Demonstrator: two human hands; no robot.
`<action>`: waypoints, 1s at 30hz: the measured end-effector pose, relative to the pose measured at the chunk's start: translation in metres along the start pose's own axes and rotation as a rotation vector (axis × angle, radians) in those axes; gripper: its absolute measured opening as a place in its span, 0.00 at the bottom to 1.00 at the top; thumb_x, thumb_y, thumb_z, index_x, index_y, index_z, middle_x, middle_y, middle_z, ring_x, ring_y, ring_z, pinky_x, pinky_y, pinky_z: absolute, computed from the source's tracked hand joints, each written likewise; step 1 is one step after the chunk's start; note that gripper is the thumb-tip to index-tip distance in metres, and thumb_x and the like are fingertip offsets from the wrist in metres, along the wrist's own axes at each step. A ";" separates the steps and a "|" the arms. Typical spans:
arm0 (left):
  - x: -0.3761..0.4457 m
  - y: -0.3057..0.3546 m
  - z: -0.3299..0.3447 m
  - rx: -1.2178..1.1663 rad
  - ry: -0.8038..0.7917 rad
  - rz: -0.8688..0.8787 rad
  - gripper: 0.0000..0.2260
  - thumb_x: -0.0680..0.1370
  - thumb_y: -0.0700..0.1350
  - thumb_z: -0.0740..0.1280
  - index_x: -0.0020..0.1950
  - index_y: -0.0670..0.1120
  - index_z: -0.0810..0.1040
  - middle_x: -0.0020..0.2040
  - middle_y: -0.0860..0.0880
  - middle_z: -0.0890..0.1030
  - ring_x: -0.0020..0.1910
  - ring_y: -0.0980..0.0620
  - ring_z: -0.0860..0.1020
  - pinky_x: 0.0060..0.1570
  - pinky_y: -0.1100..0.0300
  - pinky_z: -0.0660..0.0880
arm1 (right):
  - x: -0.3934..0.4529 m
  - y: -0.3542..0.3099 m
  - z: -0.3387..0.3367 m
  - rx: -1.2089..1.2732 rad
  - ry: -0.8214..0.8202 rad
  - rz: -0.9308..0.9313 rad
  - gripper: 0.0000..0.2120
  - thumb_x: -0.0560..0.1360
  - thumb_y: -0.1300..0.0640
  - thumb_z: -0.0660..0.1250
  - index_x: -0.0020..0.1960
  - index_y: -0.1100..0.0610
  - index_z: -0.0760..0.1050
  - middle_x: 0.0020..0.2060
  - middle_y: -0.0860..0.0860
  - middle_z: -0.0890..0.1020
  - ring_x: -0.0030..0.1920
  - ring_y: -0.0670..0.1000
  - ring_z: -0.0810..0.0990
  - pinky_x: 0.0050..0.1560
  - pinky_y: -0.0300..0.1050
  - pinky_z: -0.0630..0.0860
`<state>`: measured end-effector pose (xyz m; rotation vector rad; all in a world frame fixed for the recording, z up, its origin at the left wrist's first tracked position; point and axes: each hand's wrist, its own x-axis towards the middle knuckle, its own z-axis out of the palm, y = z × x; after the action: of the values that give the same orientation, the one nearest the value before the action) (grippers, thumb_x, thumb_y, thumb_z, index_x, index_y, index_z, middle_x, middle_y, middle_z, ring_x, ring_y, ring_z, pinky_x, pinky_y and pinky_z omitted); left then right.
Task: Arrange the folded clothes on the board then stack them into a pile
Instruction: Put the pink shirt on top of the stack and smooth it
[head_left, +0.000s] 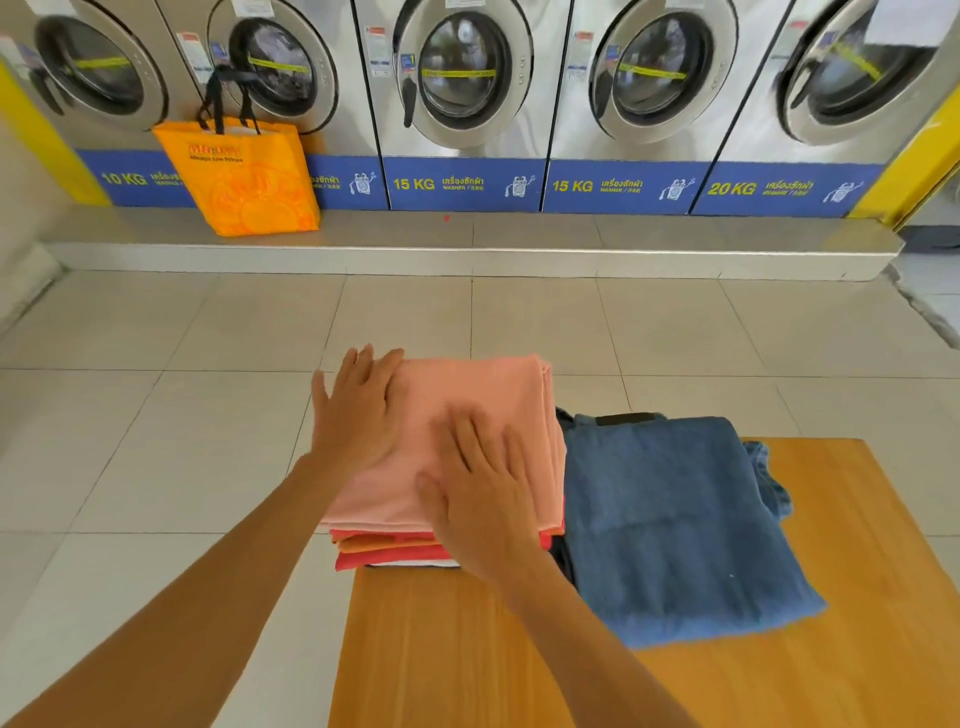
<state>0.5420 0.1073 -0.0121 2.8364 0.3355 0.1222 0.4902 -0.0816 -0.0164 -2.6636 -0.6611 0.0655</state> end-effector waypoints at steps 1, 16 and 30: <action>0.005 -0.010 -0.002 -0.035 -0.050 -0.106 0.23 0.83 0.57 0.44 0.75 0.55 0.65 0.77 0.47 0.64 0.79 0.45 0.56 0.73 0.34 0.47 | -0.001 0.011 0.001 -0.028 0.012 0.049 0.32 0.82 0.40 0.44 0.82 0.53 0.45 0.81 0.47 0.45 0.81 0.49 0.40 0.79 0.58 0.44; -0.041 0.004 0.020 0.070 0.047 0.025 0.27 0.83 0.59 0.38 0.81 0.54 0.42 0.82 0.51 0.43 0.80 0.48 0.42 0.77 0.40 0.47 | 0.039 0.043 -0.009 -0.012 -0.023 0.327 0.32 0.82 0.40 0.42 0.81 0.52 0.40 0.81 0.48 0.43 0.81 0.51 0.41 0.77 0.63 0.39; -0.042 -0.001 0.030 -0.127 -0.012 -0.148 0.29 0.81 0.61 0.39 0.81 0.53 0.45 0.82 0.50 0.49 0.80 0.45 0.49 0.75 0.38 0.57 | 0.050 0.035 0.001 0.003 0.026 0.344 0.36 0.80 0.35 0.41 0.81 0.55 0.48 0.81 0.49 0.51 0.80 0.51 0.44 0.76 0.66 0.49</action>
<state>0.5050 0.0898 -0.0429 2.6750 0.5138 0.0922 0.5499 -0.0868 -0.0280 -2.7407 -0.1881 0.1253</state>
